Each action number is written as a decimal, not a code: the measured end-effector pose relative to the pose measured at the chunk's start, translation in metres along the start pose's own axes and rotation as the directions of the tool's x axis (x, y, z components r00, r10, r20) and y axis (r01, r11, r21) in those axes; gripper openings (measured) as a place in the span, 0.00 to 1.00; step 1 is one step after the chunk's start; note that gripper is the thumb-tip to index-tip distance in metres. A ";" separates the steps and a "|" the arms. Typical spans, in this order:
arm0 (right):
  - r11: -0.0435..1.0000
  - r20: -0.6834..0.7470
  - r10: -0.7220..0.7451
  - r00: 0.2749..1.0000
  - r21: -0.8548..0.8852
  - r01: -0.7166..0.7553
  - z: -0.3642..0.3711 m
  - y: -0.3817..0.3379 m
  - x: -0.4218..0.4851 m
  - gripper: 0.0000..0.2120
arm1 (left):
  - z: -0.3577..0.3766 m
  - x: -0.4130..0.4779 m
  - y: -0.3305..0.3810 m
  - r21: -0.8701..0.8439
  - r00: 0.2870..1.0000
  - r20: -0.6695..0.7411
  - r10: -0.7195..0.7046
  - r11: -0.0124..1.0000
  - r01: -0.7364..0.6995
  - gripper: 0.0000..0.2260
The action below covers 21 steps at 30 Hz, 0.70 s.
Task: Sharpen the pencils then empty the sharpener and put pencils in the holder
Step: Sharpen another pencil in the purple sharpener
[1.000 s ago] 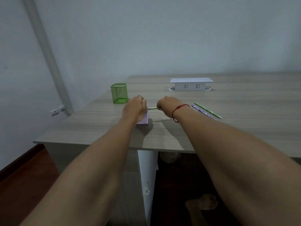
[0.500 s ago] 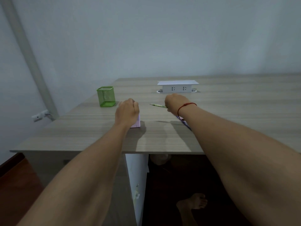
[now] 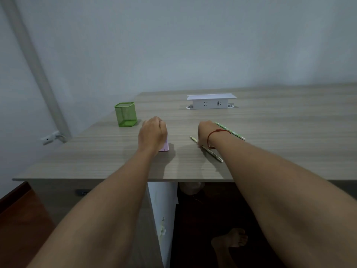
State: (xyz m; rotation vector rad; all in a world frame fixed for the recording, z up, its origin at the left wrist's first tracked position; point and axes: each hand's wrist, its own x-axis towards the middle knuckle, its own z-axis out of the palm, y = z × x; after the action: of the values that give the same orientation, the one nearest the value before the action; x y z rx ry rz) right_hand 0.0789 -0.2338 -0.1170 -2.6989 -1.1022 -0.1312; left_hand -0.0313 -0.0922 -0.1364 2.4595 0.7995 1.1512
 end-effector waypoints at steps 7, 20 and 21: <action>0.977 -0.178 0.209 0.962 0.087 -0.196 -0.026 0.056 -0.005 0.11 | 0.005 -0.003 0.001 0.012 1.000 -0.029 0.008 1.000 -0.008 0.12; 0.963 -0.158 0.259 0.953 -0.041 -0.268 0.003 0.074 -0.006 0.15 | 0.011 0.000 0.005 0.019 0.990 -0.141 0.013 1.000 -0.011 0.13; 0.963 -0.171 0.254 0.952 -0.043 -0.265 0.005 0.073 -0.004 0.15 | 0.011 0.001 0.006 0.024 0.990 -0.142 0.014 1.000 -0.011 0.13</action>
State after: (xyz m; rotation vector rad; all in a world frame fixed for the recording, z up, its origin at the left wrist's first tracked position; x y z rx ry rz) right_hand 0.1270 -0.2859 -0.1348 -2.8011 -0.7004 -0.3438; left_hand -0.0201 -0.0968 -0.1398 2.4255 0.8428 1.3417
